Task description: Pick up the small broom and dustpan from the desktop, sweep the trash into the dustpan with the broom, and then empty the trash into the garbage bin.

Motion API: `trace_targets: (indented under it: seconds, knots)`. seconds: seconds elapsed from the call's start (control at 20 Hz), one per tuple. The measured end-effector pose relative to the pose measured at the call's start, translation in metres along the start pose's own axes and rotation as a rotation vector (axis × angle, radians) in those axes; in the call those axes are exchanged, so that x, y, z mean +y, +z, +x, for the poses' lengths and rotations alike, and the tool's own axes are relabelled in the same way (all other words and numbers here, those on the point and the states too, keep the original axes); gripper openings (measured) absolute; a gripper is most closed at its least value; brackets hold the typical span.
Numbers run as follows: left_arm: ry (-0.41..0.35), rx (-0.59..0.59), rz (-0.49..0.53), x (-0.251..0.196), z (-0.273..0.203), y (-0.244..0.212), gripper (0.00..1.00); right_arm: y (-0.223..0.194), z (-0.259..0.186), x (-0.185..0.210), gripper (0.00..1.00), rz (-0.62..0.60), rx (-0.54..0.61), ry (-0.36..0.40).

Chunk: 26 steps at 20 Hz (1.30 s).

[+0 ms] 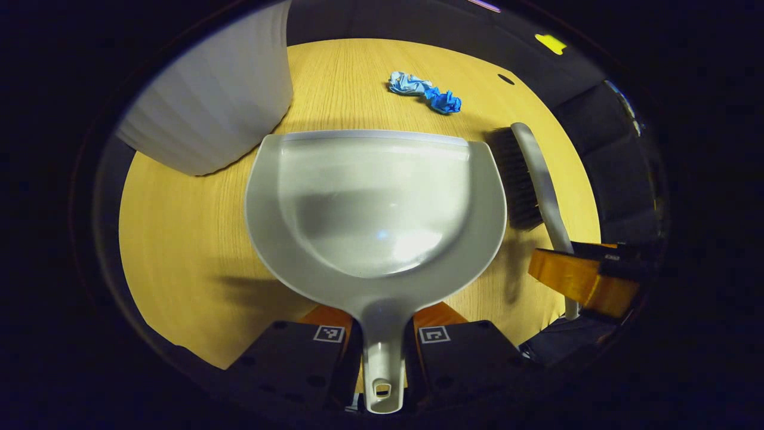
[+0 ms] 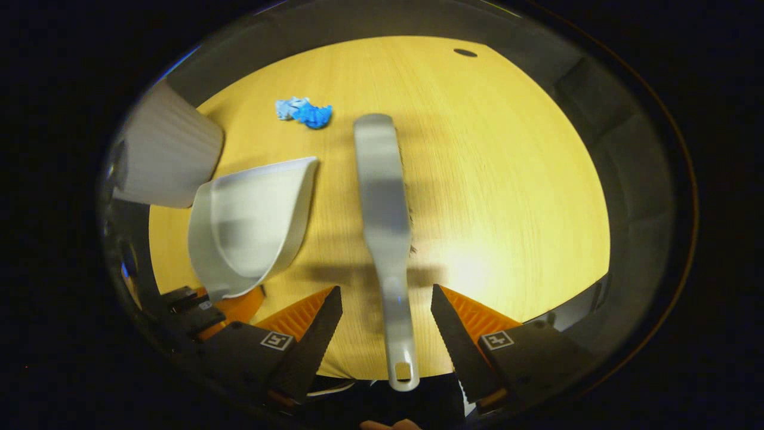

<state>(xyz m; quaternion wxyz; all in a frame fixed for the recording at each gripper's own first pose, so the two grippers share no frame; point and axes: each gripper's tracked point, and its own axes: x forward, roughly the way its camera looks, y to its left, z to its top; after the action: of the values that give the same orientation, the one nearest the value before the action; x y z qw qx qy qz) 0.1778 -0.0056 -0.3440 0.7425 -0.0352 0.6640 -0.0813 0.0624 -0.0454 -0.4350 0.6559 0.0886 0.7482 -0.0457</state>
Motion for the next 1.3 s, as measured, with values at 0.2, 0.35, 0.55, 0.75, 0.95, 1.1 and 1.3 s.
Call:
trace_targets:
  seconds: [0.2,0.35,0.55,0.75,0.95,1.1,1.3]
  knots:
    - [-0.002,-0.002,0.006,0.0,0.0,-0.002,0.29,0.007,0.02,-0.01,0.86,0.033,0.058,-0.019]
    - [0.001,-0.004,-0.006,-0.001,0.0,-0.002,0.29,0.022,0.023,-0.011,0.8,0.006,0.044,-0.043]
    - [0.008,-0.001,-0.006,-0.001,0.001,-0.001,0.29,0.024,0.02,-0.005,0.43,-0.049,0.073,-0.059]
    - [0.008,0.0,-0.009,-0.001,0.002,-0.001,0.29,0.016,0.023,0.0,0.28,-0.136,0.089,-0.034]
    - [0.003,0.013,0.021,0.002,0.001,-0.004,0.3,0.026,0.005,-0.001,0.28,-0.198,0.084,0.003]
    - [-0.027,0.014,0.072,0.003,-0.008,-0.01,0.29,0.056,-0.018,-0.006,0.28,-0.251,0.037,0.009]
    - [0.016,0.011,0.205,0.013,-0.017,-0.003,0.29,0.112,-0.04,-0.004,0.28,-0.283,-0.023,0.038]
